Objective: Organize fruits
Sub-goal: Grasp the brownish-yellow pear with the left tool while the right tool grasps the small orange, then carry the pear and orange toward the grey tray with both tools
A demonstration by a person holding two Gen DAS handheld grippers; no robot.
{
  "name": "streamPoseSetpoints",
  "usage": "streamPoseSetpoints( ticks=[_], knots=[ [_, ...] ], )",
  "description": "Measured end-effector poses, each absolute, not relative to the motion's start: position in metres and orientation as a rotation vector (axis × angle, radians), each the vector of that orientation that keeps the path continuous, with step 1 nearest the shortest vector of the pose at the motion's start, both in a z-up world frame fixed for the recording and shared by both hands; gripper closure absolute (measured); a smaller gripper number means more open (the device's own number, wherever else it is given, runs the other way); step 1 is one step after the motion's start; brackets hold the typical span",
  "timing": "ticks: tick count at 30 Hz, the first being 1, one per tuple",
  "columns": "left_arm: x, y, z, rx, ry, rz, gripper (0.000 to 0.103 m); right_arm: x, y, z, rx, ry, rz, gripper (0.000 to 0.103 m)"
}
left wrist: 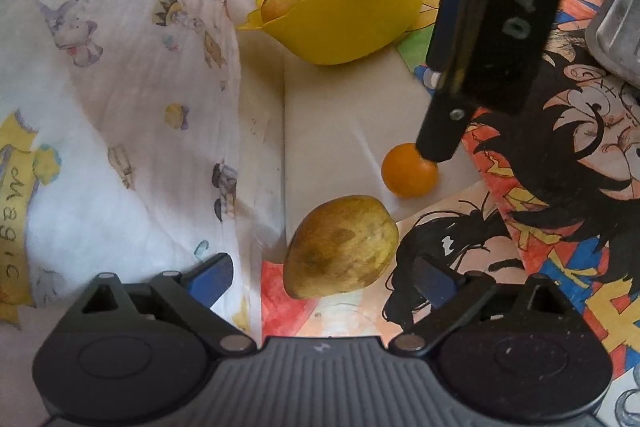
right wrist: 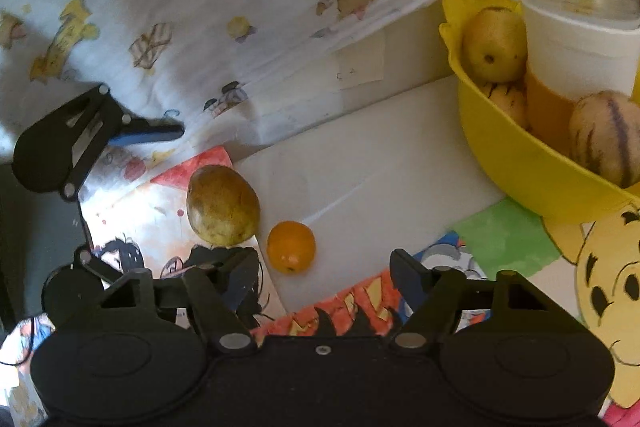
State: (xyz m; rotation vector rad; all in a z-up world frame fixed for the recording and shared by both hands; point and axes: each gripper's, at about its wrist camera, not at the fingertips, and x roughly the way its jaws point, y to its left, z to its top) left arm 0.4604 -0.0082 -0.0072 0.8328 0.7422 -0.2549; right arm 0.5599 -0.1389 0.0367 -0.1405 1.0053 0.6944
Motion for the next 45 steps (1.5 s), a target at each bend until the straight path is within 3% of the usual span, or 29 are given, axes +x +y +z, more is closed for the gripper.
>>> streamPoseSetpoints(
  ticks=[10, 20, 37, 45],
  knots=[
    [0.462, -0.005, -0.011, 0.83, 0.73, -0.291, 0.013, 0.568, -0.13, 0.024, -0.111, 1.042, 0.684, 0.042],
    [0.467, -0.002, -0.009, 0.798, 0.747, -0.331, 0.035, 0.571, -0.128, 0.022, -0.058, 1.056, 0.705, 0.05],
    [0.462, 0.001, -0.007, 0.756, 0.761, -0.315, 0.038, 0.581, -0.137, 0.017, 0.108, 1.089, 0.739, 0.069],
    [0.461, 0.009, -0.004, 0.683, 0.781, -0.284, 0.039, 0.581, -0.147, 0.014, 0.177, 1.101, 0.719, 0.069]
  ],
)
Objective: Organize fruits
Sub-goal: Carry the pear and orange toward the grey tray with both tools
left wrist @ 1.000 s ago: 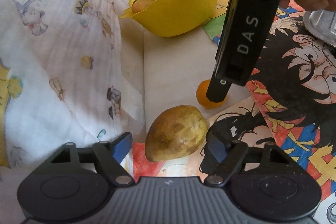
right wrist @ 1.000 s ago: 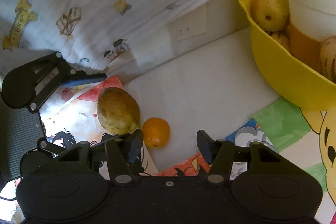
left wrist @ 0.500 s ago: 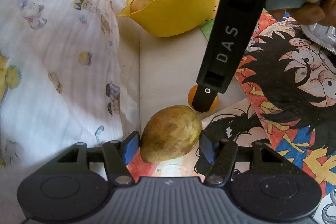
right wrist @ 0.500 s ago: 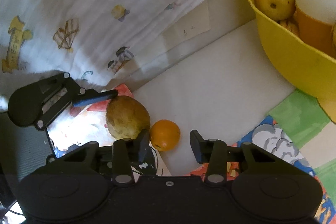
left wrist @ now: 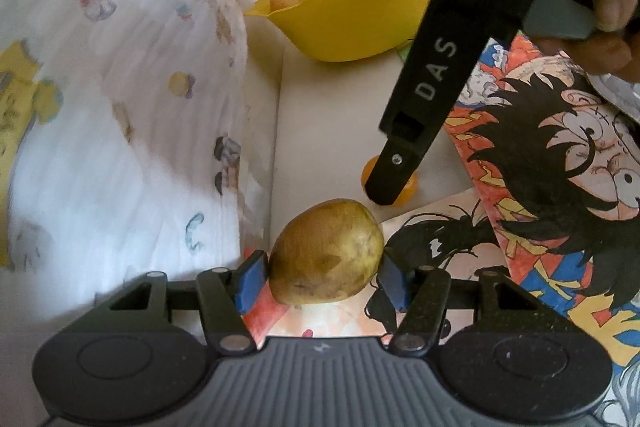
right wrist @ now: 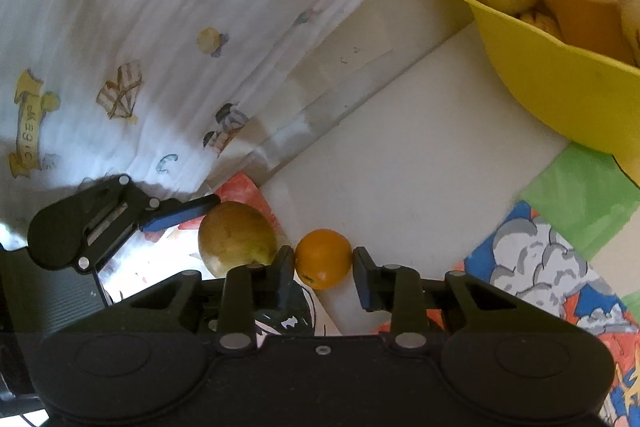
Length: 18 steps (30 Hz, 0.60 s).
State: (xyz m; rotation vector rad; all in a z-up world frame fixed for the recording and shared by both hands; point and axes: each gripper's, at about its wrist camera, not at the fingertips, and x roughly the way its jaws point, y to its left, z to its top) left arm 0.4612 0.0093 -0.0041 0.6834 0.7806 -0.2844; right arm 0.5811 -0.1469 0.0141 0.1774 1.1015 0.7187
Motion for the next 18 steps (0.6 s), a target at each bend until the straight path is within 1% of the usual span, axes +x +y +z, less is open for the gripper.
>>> streamPoseSetpoints(
  ticks=[11, 18],
  knots=[
    [0.461, 0.018, 0.003, 0.544, 0.808, -0.237, 0.039, 0.577, -0.161, 0.016, 0.162, 1.117, 0.67, 0.069],
    [0.464, 0.027, 0.016, 0.405, 0.902, -0.222, 0.039, 0.563, -0.166, 0.025, 0.059, 1.141, 0.64, 0.069]
  ],
)
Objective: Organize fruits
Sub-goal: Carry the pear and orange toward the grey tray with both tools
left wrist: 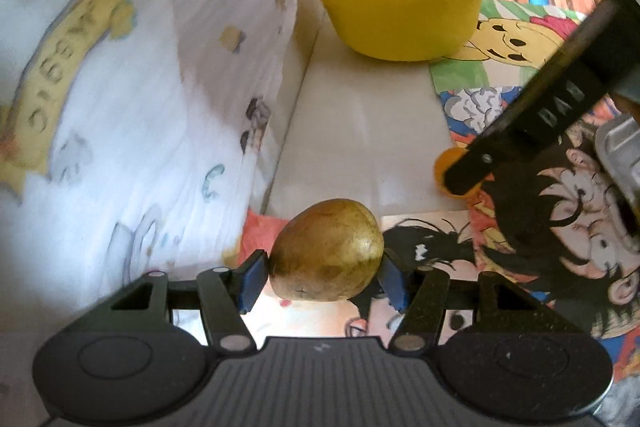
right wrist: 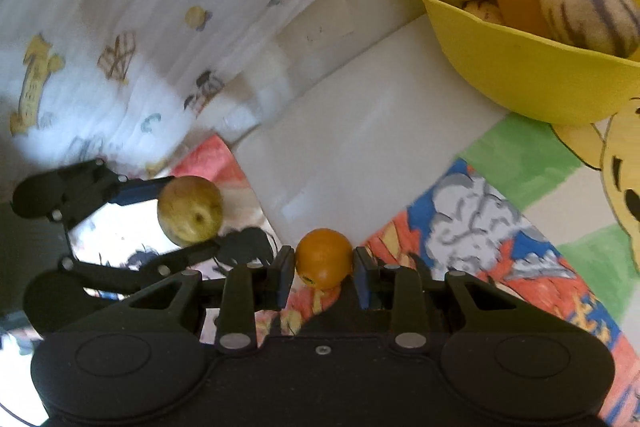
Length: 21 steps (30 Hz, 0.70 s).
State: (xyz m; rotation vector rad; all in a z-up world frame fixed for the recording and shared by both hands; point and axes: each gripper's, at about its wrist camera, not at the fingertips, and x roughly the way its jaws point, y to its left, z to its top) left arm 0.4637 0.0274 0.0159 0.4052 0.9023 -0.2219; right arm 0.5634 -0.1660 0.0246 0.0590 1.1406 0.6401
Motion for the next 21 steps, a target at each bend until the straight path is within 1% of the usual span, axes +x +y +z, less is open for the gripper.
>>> streamPoseSetpoints(
  ticks=[4, 7, 16, 21],
  knots=[
    [0.467, 0.032, 0.022, 0.355, 0.959, -0.224, 0.039, 0.559, -0.16, 0.026, -0.006, 1.129, 0.629, 0.069],
    [0.47, 0.031, 0.022, 0.361, 0.967, -0.225, 0.039, 0.562, -0.156, 0.027, -0.006, 1.113, 0.62, 0.069],
    [0.485, 0.025, 0.021, 0.396, 0.902, -0.236, 0.04, 0.573, -0.155, 0.021, 0.08, 1.114, 0.6, 0.068],
    [0.493, 0.025, 0.019, 0.417, 0.898, -0.236, 0.041, 0.573, -0.152, 0.016, 0.091, 1.112, 0.592, 0.068]
  ],
)
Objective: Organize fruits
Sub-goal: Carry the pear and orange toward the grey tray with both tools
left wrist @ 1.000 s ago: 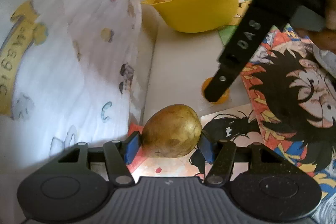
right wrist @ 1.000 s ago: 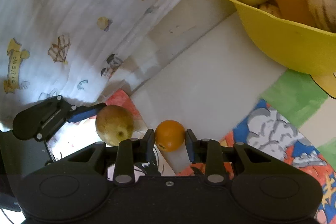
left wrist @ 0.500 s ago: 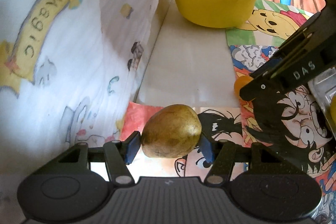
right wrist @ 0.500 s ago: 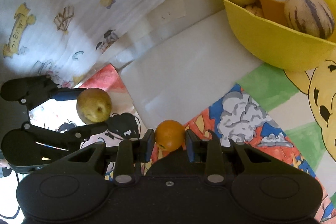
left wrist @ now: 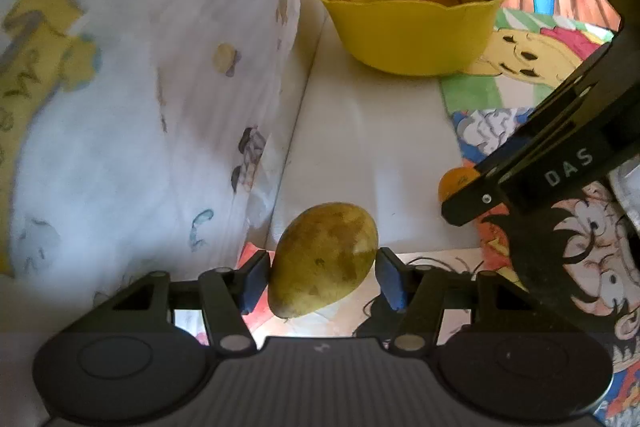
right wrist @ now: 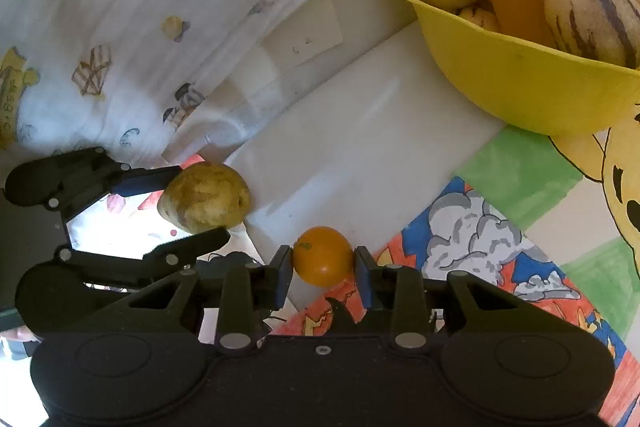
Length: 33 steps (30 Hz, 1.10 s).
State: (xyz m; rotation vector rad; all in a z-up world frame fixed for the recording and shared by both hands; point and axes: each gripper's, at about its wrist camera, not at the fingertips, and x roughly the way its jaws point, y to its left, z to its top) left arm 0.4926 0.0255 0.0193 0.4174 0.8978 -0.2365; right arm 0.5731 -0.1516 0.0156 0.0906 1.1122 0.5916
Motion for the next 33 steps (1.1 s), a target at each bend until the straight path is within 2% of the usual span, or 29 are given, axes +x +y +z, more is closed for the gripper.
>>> streamPoseSetpoints(
  ticks=[6, 22, 33],
  knots=[
    [0.491, 0.021, 0.013, 0.463, 0.882, -0.223, 0.043, 0.566, -0.161, 0.014, 0.118, 1.091, 0.586, 0.068],
    [0.477, 0.026, 0.017, 0.241, 0.905, -0.232, 0.044, 0.525, -0.203, 0.028, 0.184, 1.041, 0.57, 0.068],
    [0.452, 0.0, 0.018, 0.196, 0.91, -0.289, 0.045, 0.496, -0.234, 0.044, 0.217, 1.016, 0.55, 0.068]
  ],
)
